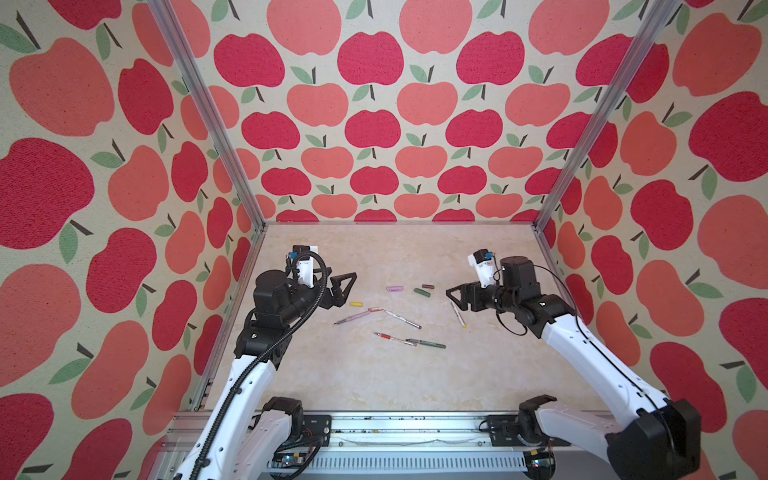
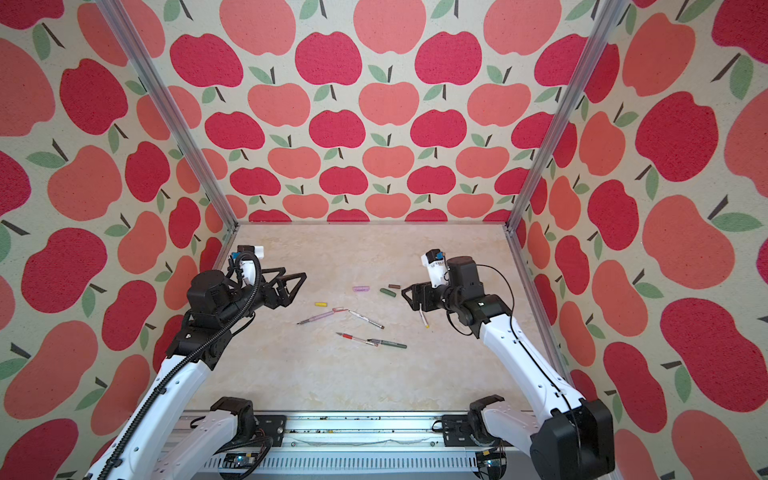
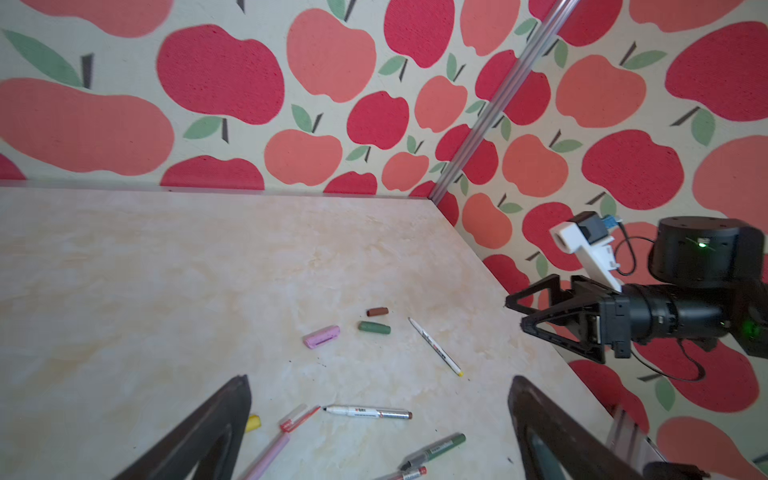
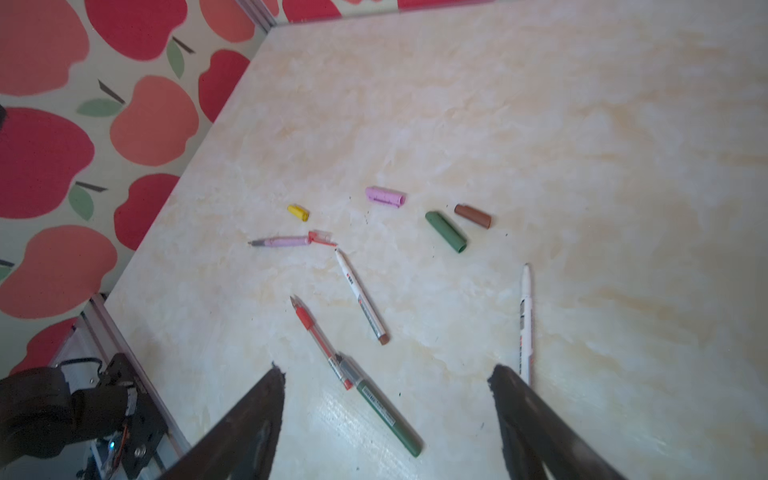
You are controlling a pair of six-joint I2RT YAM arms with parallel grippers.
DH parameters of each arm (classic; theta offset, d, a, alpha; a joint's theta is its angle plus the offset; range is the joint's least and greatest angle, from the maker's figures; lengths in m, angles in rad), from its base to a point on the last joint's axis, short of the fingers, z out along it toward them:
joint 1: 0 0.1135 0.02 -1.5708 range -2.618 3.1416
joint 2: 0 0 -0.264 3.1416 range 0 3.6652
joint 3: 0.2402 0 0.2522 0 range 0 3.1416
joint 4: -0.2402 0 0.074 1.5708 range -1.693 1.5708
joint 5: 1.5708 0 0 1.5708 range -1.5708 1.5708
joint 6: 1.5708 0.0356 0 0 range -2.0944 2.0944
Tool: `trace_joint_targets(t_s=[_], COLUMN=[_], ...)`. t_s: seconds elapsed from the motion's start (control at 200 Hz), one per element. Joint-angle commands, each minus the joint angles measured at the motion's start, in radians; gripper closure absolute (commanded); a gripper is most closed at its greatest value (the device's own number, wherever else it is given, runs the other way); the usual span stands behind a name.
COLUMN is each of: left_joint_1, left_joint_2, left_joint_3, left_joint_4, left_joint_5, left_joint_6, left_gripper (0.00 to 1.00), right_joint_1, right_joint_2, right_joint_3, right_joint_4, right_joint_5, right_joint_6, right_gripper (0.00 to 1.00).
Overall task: Insert the pens into the pen caps
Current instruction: 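Move right gripper down to the green fountain pen while left arm advances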
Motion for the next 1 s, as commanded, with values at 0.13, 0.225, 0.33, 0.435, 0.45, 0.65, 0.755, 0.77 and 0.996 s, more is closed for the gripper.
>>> trace_joint_targets(t_s=[0.13, 0.225, 0.33, 0.435, 0.45, 0.65, 0.755, 0.77, 0.996], left_joint_1=[-0.188, -0.223, -0.233, -0.233, -0.233, -0.233, -0.233, -0.233, -0.233], left_joint_2=[0.051, 0.054, 0.052, 0.044, 0.043, 0.039, 0.037, 0.036, 0.03], left_joint_3=[-0.004, -0.031, -0.045, -0.049, -0.05, -0.074, -0.088, -0.089, -0.089], left_joint_4=[-0.046, 0.0, 0.019, 0.022, 0.024, 0.064, 0.092, 0.093, 0.098], left_joint_5=[0.04, 0.03, 0.012, 0.005, 0.004, 0.002, 0.004, 0.004, 0.0], left_joint_6=[0.017, -0.003, -0.014, -0.034, -0.037, -0.085, -0.104, -0.106, -0.109], left_gripper=[0.01, 0.01, 0.01, 0.0, 0.0, 0.01, 0.01, 0.01, 0.01], right_joint_1=[0.192, 0.258, 0.305, 0.325, 0.328, 0.378, 0.395, 0.396, 0.403], right_joint_2=[0.162, 0.241, 0.325, 0.398, 0.409, 0.508, 0.557, 0.564, 0.621], right_joint_3=[0.098, 0.126, 0.148, 0.164, 0.165, 0.174, 0.189, 0.192, 0.204], right_joint_4=[-0.269, -0.28, -0.288, -0.277, -0.272, -0.225, -0.224, -0.223, -0.218], right_joint_5=[0.148, 0.184, 0.231, 0.247, 0.249, 0.308, 0.328, 0.33, 0.366], right_joint_6=[-0.137, -0.186, -0.244, -0.277, -0.28, -0.327, -0.345, -0.347, -0.367], right_gripper=[0.29, 0.34, 0.37, 0.41, 0.41, 0.46, 0.49, 0.5, 0.63])
